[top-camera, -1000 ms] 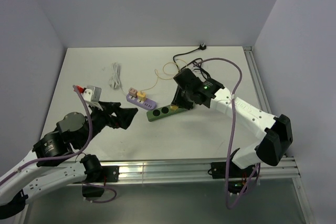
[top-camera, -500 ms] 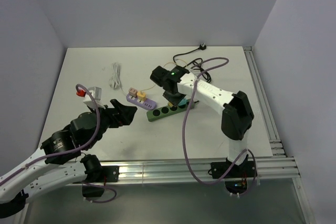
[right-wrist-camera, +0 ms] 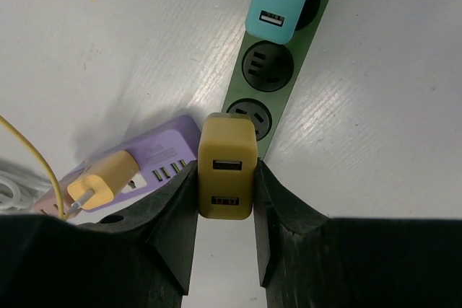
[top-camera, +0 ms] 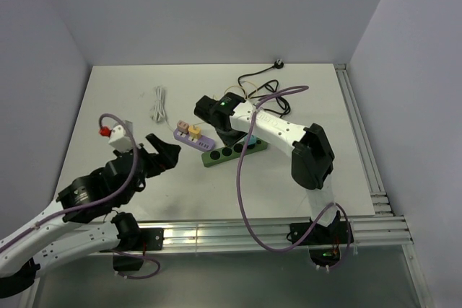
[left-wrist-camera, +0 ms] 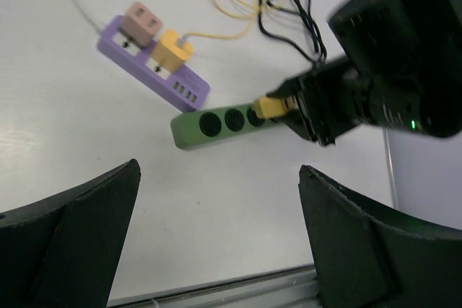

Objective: Insert the plug

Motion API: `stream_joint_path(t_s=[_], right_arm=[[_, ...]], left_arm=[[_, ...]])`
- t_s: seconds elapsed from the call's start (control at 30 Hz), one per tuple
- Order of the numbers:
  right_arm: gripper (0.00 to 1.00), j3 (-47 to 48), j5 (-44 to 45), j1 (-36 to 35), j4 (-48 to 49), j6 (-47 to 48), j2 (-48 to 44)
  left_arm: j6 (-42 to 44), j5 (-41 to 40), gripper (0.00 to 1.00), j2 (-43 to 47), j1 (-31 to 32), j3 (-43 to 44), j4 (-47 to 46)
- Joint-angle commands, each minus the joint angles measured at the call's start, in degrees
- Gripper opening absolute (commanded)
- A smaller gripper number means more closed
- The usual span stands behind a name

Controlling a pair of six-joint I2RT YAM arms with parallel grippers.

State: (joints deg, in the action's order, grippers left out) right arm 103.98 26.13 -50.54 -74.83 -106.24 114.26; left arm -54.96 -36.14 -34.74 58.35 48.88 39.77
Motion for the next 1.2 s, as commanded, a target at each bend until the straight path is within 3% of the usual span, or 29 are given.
stream_joint_path(t_s=[0.0, 0.1, 0.2, 0.43, 1.17], right_arm=[[0.00, -0.01, 4.10, -0.61, -5.42, -4.15, -1.49], [0.00, 1.04, 4.72, -0.96, -6.99, -4.94, -0.88], [0.00, 0.09, 5.86, -0.87, -7.97, -5.82, -0.70], [0.00, -0.01, 4.99, -0.78, -7.97, -5.21, 0.70], [0.00, -4.76, 5.86, 1.06, -7.97, -7.58, 2.72]], left_arm=[[-13.48, -13.23, 0.96, 4.32, 0.01, 4.29, 12.13], [-21.66, -19.83, 0.94, 9.59, 0.01, 3.85, 17.51], [-25.72, -22.92, 1.00, 12.76, 0.01, 4.38, 20.69], [-25.38, -26.00, 0.99, 11.63, 0.01, 8.51, 25.62], [-20.54, -23.27, 0.99, 13.74, 0.01, 6.84, 20.88]])
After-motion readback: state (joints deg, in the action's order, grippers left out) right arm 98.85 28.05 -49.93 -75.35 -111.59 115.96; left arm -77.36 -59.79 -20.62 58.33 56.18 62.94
